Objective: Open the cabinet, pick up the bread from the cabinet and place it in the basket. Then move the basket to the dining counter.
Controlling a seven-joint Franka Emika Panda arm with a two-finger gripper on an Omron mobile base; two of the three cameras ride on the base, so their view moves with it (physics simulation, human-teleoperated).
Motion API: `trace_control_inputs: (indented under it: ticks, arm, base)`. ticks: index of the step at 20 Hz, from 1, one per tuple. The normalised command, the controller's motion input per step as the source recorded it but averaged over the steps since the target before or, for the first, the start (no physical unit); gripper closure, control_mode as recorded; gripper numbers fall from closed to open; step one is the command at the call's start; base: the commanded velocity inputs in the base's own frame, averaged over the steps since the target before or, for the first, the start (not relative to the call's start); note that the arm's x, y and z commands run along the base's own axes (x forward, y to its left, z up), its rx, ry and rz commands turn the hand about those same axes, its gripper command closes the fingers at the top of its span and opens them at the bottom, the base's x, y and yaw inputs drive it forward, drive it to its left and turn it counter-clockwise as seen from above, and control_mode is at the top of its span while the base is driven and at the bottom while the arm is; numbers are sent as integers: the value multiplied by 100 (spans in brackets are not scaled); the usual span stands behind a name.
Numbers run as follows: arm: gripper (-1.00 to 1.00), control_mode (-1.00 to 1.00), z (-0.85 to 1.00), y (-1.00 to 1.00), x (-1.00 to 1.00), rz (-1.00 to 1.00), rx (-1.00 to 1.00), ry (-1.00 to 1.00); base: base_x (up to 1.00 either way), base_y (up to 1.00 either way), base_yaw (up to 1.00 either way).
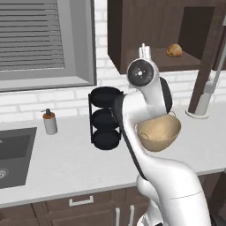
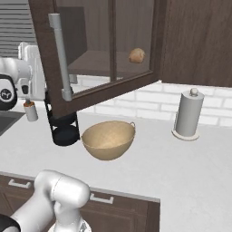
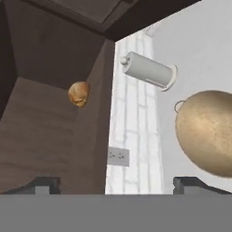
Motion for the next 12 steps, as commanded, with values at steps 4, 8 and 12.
trace_control_inputs:
  ticks: [4,8,12]
  arm:
    - [-100,-100,36,-45,-1,-34,24,0]
    - [-100,-100,5,-39,5,-40,13,-9]
    - [-100,-100,-31,-51,16,-44,10,-17]
  base:
    - [0,0,0]
    - [0,0,0]
    - [0,0,0]
